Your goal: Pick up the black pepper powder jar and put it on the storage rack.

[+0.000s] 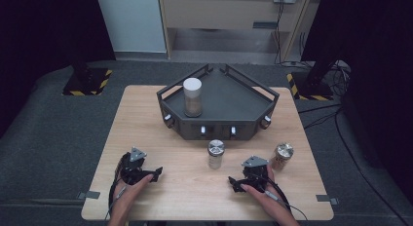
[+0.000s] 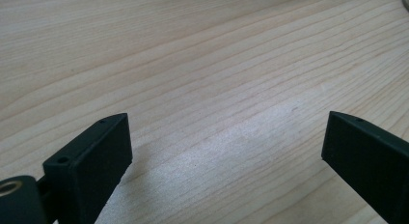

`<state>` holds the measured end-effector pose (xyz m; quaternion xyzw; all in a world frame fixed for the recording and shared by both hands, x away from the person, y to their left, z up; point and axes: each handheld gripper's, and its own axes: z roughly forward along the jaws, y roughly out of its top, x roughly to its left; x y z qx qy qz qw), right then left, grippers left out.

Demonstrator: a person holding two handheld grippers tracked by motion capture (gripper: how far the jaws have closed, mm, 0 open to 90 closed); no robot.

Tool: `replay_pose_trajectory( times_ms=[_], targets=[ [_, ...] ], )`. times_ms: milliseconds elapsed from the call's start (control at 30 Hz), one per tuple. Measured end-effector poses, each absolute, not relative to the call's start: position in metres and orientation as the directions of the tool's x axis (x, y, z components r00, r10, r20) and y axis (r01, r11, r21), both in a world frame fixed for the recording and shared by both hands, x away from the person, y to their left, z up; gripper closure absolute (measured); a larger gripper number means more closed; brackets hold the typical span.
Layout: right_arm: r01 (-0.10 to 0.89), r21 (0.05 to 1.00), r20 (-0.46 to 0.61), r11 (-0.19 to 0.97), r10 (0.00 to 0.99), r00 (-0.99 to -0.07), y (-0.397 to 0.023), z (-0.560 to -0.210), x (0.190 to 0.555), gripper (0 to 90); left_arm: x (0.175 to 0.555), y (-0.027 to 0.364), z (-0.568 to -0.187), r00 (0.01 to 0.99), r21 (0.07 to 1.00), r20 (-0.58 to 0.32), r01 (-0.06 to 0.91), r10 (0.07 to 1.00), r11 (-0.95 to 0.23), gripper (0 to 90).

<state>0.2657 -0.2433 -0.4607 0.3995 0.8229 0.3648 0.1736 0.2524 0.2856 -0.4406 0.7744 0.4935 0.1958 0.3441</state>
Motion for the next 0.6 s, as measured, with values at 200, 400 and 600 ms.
replay_pose_trajectory(
  times_ms=[200,400,600],
  targets=[
    [0.531,0.739,0.006,0.414,0.784,-0.62,-0.2433,-0.4608,0.2657,0.6,0.2533,0.2872,-0.4438,0.423,0.718,-0.029,0.639,0.906,-0.276,2.5],
    [0.531,0.739,0.006,0.415,0.784,-0.62,-0.2433,-0.4607,0.2658,0.5,0.2554,0.2884,-0.4461,0.418,0.716,-0.029,0.643,0.908,-0.273,2.5],
    [0.531,0.739,0.006,0.415,0.784,-0.621,-0.2433,-0.4608,0.2658,0.6,0.2559,0.2843,-0.4492,0.413,0.722,-0.003,0.631,0.911,-0.284,1.7]
  ],
)
